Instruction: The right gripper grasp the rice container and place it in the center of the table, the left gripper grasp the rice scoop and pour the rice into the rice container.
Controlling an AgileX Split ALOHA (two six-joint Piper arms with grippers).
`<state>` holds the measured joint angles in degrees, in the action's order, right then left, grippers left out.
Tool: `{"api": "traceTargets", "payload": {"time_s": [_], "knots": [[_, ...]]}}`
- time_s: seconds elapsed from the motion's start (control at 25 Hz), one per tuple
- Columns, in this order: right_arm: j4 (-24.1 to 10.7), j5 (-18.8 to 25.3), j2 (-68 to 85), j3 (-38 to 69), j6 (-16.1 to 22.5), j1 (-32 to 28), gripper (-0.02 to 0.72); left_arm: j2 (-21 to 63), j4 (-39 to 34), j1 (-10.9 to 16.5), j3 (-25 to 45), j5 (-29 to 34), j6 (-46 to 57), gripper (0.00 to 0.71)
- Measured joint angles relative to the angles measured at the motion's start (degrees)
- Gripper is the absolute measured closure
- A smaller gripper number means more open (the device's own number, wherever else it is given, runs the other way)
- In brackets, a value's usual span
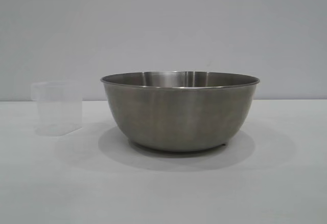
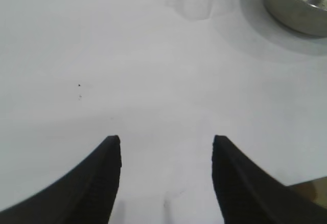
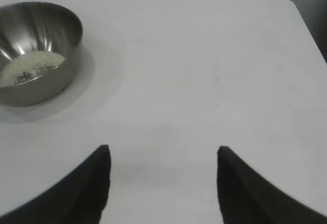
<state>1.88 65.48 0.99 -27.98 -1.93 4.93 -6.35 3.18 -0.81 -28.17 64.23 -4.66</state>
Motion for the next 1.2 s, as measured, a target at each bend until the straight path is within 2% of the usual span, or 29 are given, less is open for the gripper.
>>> {"api": "traceTargets", "payload": {"time_s": [0.16, 0.32, 0.52, 0.8, 1.2], "knots": [[0.00, 0.00, 0.00, 0.00, 0.00, 0.00, 0.318, 1.33, 0.00, 4.40, 0.00, 0.00, 0.00, 0.368], [0.00, 0.00, 0.00, 0.00, 0.00, 0.00, 0.318, 5.75, -0.12, 5.09, 0.00, 0.00, 0.00, 0.368], [0.00, 0.00, 0.00, 0.00, 0.00, 0.00, 0.318, 7.30, -0.12, 5.09, 0.00, 0.00, 0.00, 0.368], [0.00, 0.00, 0.00, 0.00, 0.00, 0.00, 0.318, 7.34, -0.12, 2.33, 0.00, 0.00, 0.00, 0.368], [0.00, 0.00, 0.00, 0.00, 0.00, 1.79, 0.318, 7.34, -0.02, 2.24, 0.00, 0.00, 0.00, 0.368]]}}
